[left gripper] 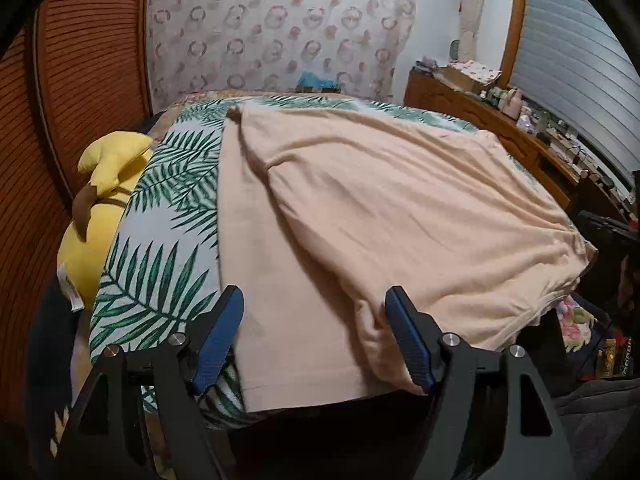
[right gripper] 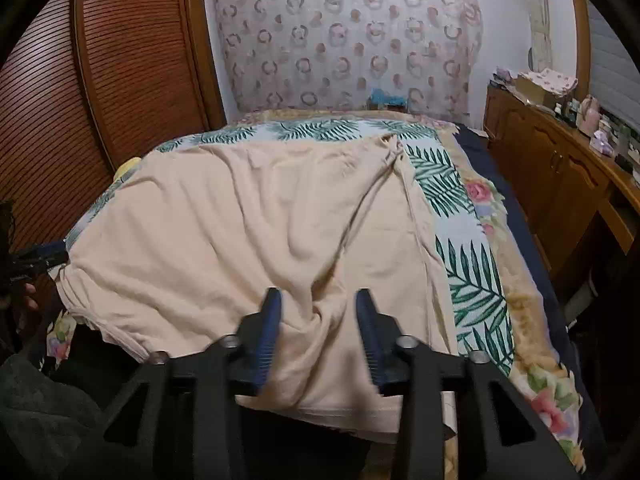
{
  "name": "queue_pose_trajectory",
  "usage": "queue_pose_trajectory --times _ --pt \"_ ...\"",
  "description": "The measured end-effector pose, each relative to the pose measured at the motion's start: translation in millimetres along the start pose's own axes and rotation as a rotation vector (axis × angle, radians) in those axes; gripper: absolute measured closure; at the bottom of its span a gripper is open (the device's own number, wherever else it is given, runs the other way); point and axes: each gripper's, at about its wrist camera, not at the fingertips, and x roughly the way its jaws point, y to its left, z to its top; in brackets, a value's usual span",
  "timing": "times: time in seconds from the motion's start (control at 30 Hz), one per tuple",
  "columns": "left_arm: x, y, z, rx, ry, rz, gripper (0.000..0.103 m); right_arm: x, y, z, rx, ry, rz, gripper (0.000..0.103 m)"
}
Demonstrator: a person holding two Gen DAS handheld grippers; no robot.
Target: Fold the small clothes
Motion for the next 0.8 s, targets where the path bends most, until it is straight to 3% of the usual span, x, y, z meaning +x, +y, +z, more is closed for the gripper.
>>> queue_pose_trajectory --times 0.13,0.53,0.67,0.8 --pt "7.4 4.6 -2.1 -0.027 0.021 0.007 0.029 -1.0 6.0 4.3 -0.015 -0.011 -0.002 0.052" --pt "16.0 6.0 -6.1 -0.036 0.040 0.015 0.028 18.4 38.3 12.3 -0.090 -0.014 0.053 0.049" --pt "14.0 10.9 -7.1 -0.088 0.028 -0.015 0.028 24.6 45.9 11.7 -0.107 -0.008 0.102 0.049" --pt "11.9 15.0 -7.1 -0.132 0.021 -0.069 0.028 33.0 46.4 9.7 -0.119 0.016 0.064 0.049"
